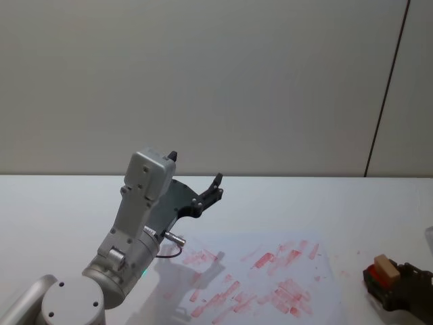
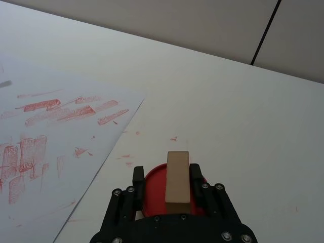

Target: Use the one hand to pick up the stamp and affix it onto the A4 paper.

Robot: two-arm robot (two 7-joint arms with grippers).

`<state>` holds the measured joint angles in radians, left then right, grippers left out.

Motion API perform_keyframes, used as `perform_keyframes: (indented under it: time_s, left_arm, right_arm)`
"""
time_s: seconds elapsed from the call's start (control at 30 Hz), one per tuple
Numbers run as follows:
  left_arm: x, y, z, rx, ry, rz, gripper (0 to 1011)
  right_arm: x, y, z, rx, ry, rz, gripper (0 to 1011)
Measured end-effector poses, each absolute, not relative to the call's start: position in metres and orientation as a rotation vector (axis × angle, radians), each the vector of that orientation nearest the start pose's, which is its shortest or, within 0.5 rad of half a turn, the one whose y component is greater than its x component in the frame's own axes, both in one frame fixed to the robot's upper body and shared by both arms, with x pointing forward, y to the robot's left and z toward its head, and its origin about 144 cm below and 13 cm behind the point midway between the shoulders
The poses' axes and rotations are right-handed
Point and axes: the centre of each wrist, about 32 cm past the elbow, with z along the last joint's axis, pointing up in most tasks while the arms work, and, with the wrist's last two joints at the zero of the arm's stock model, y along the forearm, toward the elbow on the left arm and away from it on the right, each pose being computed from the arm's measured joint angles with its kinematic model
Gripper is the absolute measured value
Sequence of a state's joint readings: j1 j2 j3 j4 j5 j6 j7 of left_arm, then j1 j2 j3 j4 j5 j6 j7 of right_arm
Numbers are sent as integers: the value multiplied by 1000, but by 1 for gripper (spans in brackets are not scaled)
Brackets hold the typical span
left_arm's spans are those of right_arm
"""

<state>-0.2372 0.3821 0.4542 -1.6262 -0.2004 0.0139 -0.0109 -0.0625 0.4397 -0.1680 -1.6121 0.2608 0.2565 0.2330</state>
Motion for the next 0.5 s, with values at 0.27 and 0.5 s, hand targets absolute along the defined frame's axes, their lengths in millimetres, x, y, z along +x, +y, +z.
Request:
perform_keyframes:
  time_s: [0.27,0.5]
  left_arm:
    - [492,198,1204,61,-268,1124,1002]
    - [492,198,1204,61,-268,1124,1002]
  right_arm:
    - [436,-300,1137,-381,154,-1164,310]
    - [436,-299,1136,-380,153,-1164,221]
